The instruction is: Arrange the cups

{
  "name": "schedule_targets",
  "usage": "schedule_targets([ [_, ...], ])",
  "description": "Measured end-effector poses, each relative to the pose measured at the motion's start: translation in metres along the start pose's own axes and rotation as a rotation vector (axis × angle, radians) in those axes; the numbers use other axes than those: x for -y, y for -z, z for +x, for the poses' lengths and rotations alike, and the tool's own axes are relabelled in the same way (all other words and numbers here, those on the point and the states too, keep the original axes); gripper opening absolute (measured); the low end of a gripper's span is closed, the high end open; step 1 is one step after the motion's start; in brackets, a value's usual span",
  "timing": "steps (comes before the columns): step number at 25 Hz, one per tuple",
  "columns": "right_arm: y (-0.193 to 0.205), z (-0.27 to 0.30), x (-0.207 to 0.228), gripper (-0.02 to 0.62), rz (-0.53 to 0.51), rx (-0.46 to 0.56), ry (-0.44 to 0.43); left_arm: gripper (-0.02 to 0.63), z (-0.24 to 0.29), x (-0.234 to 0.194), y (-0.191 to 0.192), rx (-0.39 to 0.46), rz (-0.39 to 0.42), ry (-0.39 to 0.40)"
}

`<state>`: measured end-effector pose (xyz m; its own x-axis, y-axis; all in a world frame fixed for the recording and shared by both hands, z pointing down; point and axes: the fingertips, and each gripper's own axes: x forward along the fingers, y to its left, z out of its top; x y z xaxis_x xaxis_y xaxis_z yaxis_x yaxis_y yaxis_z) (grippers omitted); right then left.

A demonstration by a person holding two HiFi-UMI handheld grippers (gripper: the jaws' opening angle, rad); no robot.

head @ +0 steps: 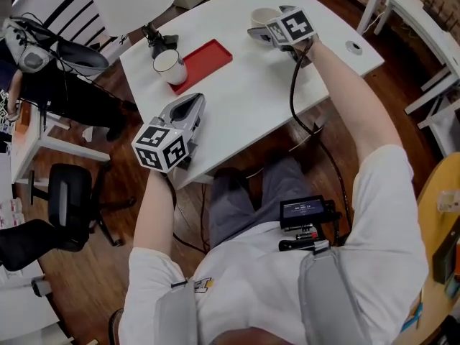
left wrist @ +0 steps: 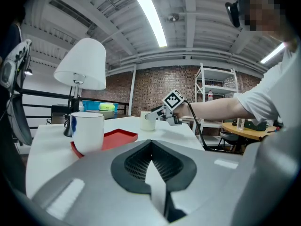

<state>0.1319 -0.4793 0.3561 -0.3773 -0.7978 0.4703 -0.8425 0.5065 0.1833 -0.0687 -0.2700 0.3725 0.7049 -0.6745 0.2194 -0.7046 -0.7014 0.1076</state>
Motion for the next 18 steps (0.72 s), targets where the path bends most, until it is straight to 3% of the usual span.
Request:
schedule_targets([
  [4, -0.002, 0.029, 0.005, 0.546, -0.018, -0.138, 0.043, 0.0, 0.001, -0.001, 0.002, -0.002, -0.001, -0.004],
  [6, 0.007, 0.038, 0.008, 0.503, -0.036, -0.207, 0.062, 0.0, 0.002, -0.001, 0.003, -0.001, -0.003, -0.003],
  [10, 0.011, 0.04, 0.009, 0.495, -0.07, -0.231, 0.042, 0.0, 0.002, 0.0, 0.001, 0.002, -0.001, 0.001],
  [13, 0.01, 0.039, -0.003, 0.495, -0.136, -0.208, -0.061, 0.0, 0.002, 0.0, 0.002, 0.0, 0.002, 0.009],
  [18, 0.013, 0.024, -0.045, 0.495, -0.294, -0.138, -0.33, 0.0, 0.002, -0.002, 0.002, -0.007, 0.005, 0.023],
])
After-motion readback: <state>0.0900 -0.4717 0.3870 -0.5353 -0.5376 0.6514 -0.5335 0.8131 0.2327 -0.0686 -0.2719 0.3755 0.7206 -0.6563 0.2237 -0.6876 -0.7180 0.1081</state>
